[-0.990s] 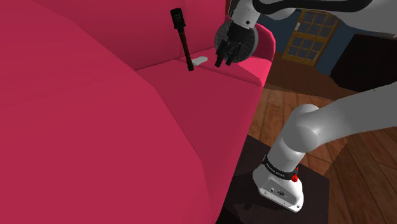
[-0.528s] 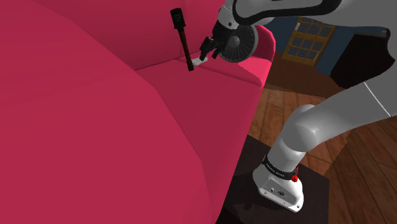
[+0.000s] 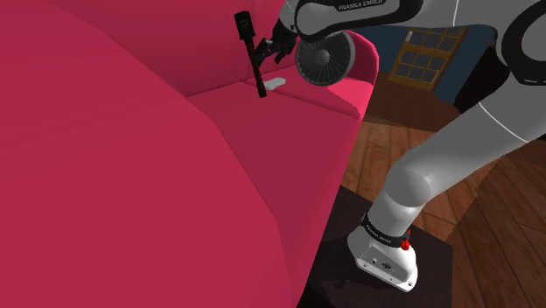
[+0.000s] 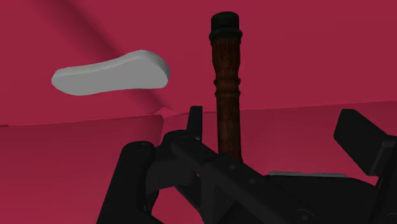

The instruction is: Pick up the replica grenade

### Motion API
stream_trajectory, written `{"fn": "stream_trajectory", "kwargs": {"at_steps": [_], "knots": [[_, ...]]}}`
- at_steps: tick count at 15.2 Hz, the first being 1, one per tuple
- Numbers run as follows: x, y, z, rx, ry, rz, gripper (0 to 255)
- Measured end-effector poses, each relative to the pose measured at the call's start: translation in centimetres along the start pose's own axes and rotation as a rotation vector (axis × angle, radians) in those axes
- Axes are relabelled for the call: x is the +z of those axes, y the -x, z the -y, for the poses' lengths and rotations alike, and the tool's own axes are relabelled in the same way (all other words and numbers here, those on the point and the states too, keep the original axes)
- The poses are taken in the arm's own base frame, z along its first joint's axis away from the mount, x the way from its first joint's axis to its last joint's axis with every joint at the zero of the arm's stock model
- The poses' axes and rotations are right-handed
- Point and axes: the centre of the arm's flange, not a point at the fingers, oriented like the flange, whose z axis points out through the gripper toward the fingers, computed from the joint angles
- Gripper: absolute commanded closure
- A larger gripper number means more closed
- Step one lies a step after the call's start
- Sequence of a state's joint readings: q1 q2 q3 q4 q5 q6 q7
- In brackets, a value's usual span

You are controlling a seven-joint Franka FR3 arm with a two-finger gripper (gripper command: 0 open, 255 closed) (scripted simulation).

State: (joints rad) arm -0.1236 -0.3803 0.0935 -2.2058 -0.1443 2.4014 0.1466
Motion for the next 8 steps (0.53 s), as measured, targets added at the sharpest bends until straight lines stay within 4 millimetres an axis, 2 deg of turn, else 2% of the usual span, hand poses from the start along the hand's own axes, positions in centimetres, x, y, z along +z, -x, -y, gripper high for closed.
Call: {"fn": "stream_trajectory", "kwargs": {"at_steps": [5, 8], "knots": [[1.7, -4.3, -0.2, 0.017, 0.068, -0.131, 0], [1.9, -6.8, 0.3, 0.027, 0.106, -0.206, 0]]}}
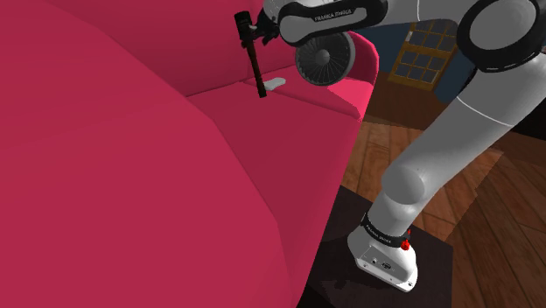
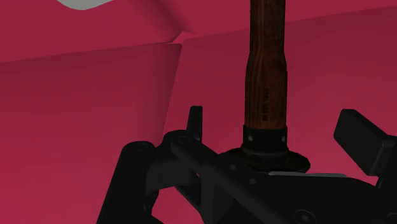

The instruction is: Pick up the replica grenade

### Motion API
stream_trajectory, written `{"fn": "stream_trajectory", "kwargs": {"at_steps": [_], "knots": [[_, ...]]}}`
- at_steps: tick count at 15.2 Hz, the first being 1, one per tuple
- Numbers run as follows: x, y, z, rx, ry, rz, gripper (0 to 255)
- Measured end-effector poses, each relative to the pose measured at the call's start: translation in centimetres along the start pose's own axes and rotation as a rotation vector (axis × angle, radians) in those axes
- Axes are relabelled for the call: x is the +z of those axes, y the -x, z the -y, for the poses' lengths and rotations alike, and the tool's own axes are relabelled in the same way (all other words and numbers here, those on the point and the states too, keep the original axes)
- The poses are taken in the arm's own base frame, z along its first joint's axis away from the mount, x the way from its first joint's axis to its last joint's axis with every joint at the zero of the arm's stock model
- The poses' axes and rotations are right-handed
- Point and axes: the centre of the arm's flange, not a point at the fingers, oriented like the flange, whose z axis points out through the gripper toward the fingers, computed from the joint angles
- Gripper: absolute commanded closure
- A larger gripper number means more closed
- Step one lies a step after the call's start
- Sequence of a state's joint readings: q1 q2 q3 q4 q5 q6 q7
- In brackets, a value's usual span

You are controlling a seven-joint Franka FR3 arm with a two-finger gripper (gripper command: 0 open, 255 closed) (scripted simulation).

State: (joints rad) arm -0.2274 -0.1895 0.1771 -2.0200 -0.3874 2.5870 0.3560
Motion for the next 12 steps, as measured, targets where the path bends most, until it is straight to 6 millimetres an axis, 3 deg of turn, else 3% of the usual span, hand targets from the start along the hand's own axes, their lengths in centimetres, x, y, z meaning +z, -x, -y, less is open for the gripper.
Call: {"fn": "stream_trajectory", "kwargs": {"at_steps": [8, 9, 12], "knots": [[2.7, 1.8, 0.3, 0.003, 0.012, -0.025, 0], [2.8, 1.9, 0.4, 0.003, 0.012, -0.025, 255], [2.9, 2.1, 0.4, 0.003, 0.012, -0.026, 255]]}}
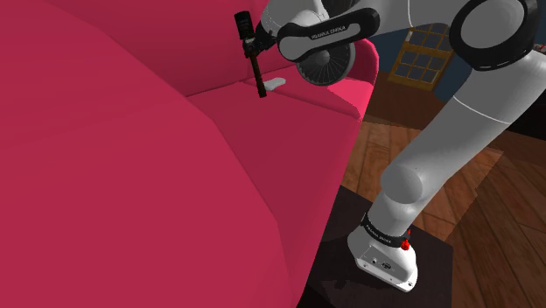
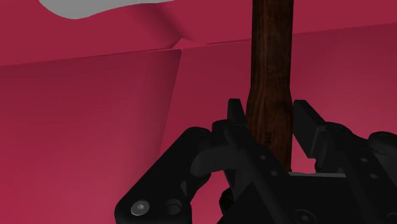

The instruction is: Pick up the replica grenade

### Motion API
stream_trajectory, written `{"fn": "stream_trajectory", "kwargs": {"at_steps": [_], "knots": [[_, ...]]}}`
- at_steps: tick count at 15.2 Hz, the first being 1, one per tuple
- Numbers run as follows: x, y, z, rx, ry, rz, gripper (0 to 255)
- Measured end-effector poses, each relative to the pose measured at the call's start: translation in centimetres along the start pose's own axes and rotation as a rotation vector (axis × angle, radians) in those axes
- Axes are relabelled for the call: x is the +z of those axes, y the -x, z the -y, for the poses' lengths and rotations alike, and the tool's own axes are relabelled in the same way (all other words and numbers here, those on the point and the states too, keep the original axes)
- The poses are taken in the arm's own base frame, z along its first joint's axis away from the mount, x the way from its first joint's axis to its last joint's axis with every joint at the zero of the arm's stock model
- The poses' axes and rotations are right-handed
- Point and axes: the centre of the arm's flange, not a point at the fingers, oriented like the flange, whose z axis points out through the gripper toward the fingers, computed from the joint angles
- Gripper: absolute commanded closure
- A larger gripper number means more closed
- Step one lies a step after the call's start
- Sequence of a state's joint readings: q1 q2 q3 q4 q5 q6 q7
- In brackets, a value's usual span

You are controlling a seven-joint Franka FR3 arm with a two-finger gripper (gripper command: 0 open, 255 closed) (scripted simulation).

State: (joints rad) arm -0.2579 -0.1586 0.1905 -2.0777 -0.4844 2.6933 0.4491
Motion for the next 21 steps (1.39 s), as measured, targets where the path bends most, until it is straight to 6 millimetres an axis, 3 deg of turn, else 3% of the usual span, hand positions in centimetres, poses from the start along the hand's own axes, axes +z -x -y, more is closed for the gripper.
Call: {"fn": "stream_trajectory", "kwargs": {"at_steps": [8, 21], "knots": [[-0.1, -0.2, 0.0, 0.0, 0.0, 0.001, 255], [-3.8, -3.9, -1.2, -0.004, 0.012, 0.05, 255]]}}
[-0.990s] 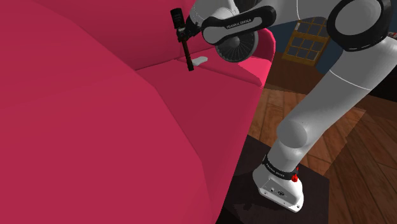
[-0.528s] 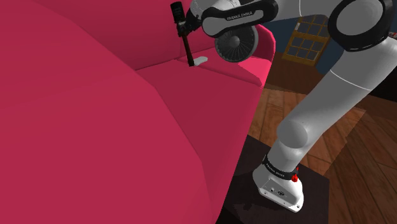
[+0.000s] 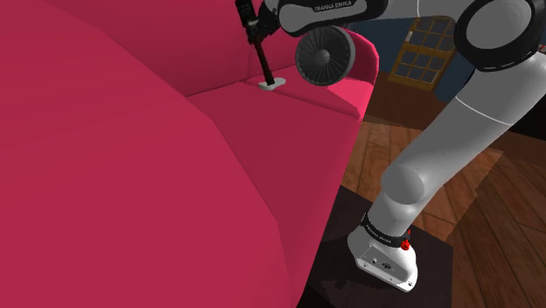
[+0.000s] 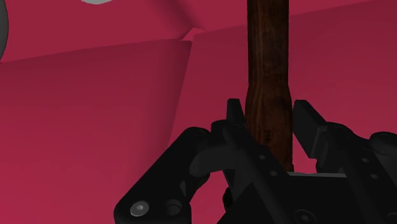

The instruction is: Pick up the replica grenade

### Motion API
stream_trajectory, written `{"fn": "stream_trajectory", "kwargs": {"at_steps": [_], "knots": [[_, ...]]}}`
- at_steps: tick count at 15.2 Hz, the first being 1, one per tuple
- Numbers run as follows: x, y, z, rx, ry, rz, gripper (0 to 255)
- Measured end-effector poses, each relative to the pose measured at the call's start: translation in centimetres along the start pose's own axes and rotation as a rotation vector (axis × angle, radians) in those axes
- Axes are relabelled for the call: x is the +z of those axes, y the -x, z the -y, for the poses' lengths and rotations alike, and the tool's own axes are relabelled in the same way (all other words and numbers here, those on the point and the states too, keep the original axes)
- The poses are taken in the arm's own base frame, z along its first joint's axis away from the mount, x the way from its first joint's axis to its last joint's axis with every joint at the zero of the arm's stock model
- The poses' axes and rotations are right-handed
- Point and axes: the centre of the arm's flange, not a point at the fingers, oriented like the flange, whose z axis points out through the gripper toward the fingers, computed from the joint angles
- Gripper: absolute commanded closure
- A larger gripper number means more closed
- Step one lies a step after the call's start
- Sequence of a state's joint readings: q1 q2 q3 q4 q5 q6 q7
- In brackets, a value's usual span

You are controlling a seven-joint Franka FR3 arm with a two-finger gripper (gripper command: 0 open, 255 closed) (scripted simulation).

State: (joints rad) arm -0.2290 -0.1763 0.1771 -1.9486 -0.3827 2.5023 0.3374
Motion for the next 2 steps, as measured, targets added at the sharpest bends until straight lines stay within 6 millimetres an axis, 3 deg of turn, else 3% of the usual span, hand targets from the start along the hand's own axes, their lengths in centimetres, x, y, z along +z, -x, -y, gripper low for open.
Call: {"fn": "stream_trajectory", "kwargs": {"at_steps": [2], "knots": [[-0.32, -0.38, 0.05, 0.001, 0.008, 0.021, 255]]}}
